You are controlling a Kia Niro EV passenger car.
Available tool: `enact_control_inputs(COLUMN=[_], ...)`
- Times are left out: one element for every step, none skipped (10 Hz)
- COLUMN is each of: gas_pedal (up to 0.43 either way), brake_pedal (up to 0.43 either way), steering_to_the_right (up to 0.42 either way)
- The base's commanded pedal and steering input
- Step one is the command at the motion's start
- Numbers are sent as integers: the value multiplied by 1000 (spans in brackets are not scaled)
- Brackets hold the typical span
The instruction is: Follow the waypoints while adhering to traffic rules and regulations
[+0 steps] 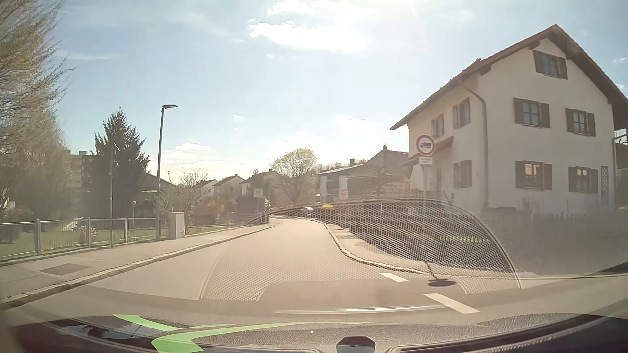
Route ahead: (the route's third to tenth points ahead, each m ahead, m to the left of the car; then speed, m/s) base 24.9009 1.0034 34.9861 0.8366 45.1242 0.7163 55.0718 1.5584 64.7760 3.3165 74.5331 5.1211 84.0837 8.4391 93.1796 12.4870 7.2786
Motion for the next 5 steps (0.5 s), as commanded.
enact_control_inputs(gas_pedal=[138,138,138,138,118], brake_pedal=[0,0,0,0,0], steering_to_the_right=[-88,-76,-66,-55,-45])
